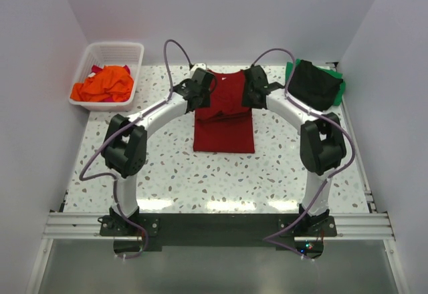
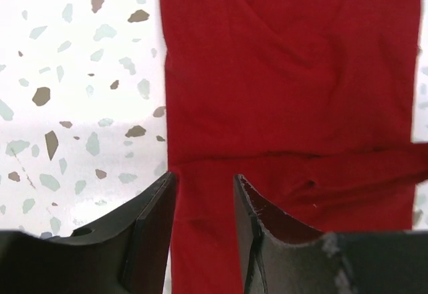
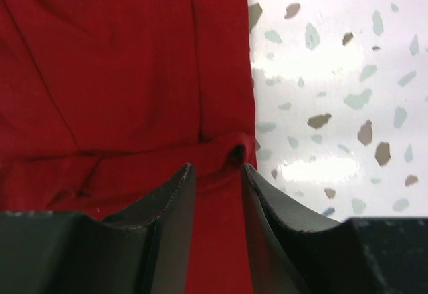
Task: Fold and stack the t-shirts
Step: Fold the tshirt
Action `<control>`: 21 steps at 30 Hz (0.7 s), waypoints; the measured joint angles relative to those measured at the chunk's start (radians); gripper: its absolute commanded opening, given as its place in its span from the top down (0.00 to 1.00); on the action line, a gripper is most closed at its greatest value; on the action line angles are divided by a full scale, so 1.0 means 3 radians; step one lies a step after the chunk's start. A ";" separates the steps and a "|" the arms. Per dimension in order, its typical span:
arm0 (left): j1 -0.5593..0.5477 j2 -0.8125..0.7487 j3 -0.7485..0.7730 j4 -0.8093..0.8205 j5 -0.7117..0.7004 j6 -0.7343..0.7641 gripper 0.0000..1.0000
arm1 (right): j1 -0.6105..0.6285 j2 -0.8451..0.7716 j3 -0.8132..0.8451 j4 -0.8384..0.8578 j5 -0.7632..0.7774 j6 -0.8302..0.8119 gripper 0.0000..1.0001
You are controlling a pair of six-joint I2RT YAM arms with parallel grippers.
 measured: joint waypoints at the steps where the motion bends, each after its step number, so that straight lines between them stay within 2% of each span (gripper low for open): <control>1: -0.0011 -0.0051 0.0008 -0.0031 0.0079 0.0010 0.56 | 0.0001 -0.0088 -0.0083 -0.0003 -0.0034 -0.0008 0.63; 8: -0.0281 -0.0158 -0.0098 -0.0324 0.0275 0.0098 0.57 | 0.0046 -0.0571 -0.0519 -0.0078 -0.0150 -0.0001 0.62; 12: -0.0415 -0.0165 -0.0280 -0.0454 0.0430 0.0057 0.57 | 0.0107 -0.0600 -0.0587 -0.0079 -0.0230 -0.0001 0.62; 21: -0.0336 -0.0089 -0.0305 -0.0478 0.0500 -0.0090 0.58 | 0.0234 -0.0495 -0.0708 0.0024 -0.0394 -0.0011 0.64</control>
